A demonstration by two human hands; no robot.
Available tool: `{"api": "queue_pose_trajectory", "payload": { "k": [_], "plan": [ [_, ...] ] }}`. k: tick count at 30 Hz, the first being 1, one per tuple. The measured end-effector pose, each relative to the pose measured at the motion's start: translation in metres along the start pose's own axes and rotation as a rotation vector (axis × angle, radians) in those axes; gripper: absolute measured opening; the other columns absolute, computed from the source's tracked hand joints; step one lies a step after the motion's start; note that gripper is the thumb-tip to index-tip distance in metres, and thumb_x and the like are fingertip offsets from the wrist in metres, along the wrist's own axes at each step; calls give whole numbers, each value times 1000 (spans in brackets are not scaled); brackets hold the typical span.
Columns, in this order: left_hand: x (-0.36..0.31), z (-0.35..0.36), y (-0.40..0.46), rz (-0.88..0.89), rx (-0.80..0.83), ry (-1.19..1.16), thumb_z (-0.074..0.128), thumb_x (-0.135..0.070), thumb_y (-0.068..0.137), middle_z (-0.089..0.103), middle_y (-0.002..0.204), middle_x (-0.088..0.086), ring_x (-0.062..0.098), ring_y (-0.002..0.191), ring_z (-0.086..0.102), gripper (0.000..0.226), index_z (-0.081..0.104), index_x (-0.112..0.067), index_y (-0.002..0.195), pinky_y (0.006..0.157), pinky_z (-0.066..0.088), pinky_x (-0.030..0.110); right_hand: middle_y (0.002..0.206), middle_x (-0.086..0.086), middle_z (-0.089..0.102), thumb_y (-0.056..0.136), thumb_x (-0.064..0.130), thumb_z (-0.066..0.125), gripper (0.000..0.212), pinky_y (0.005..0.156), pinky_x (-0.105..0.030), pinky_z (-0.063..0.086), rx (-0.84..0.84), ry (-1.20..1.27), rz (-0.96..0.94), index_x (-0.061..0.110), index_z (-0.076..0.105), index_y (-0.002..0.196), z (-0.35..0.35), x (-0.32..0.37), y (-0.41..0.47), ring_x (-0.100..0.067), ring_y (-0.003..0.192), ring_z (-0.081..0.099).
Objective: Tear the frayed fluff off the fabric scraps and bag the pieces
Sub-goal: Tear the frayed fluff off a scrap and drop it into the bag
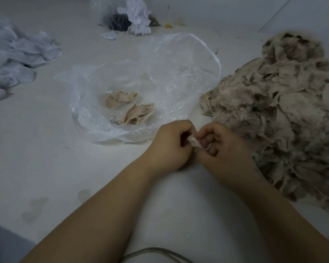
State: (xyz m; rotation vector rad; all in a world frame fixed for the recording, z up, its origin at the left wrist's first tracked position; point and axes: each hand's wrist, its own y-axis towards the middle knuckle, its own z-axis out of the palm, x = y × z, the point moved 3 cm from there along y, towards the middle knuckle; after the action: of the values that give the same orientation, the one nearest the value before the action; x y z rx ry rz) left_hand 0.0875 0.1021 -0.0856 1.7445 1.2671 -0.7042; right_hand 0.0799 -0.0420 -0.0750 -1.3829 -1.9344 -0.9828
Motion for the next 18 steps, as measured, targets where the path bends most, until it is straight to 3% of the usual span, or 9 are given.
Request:
{"api": "queue_pose_trajectory", "payload": {
  "k": [2, 4, 6, 8, 11, 18],
  "plan": [
    [0, -4, -5, -4, 9, -36, 66, 4, 74, 57, 71, 6, 8, 64, 49, 11, 60, -6, 72, 57, 39, 20, 73, 15, 60, 60, 39, 60, 26, 52, -7, 37, -22, 9, 18, 33, 55, 85, -3, -2, 2, 1, 53, 51],
    [-5, -7, -7, 45, 15, -73, 63, 0, 66, 54, 74, 11, 11, 65, 48, 9, 55, -5, 65, 57, 36, 21, 76, 15, 54, 61, 33, 59, 31, 56, -7, 35, -43, -122, -6, 33, 56, 92, -6, -5, 4, 1, 59, 49],
    [-11, -9, -8, 88, 21, -124, 62, 3, 63, 52, 72, 11, 9, 62, 46, 22, 49, -14, 57, 57, 34, 20, 80, 10, 57, 71, 19, 63, 27, 58, -12, 40, -5, -175, -18, 30, 62, 96, -3, -10, 4, 2, 60, 51],
    [-11, -13, -7, 105, 15, -167, 61, 11, 63, 52, 67, 11, 10, 57, 45, 38, 39, -18, 52, 54, 34, 22, 69, 7, 63, 80, 14, 62, 15, 55, -21, 43, 62, -80, 4, 24, 64, 91, 5, -14, 2, -6, 53, 55],
    [-5, -20, -5, 42, -30, -235, 58, 18, 64, 47, 58, 24, 31, 51, 41, 48, 30, -18, 49, 49, 33, 33, 65, 3, 64, 84, 21, 63, 5, 52, -25, 45, 43, -81, -23, 22, 64, 89, 12, -15, 2, -11, 51, 56],
    [-5, -29, -6, -41, -87, -325, 47, 7, 59, 33, 54, 22, 18, 51, 28, 22, 31, -7, 55, 47, 22, 37, 68, 5, 64, 85, 19, 68, 3, 57, -27, 43, -82, -131, -8, 19, 68, 82, 13, -13, 4, -11, 63, 59]
  ]
}}
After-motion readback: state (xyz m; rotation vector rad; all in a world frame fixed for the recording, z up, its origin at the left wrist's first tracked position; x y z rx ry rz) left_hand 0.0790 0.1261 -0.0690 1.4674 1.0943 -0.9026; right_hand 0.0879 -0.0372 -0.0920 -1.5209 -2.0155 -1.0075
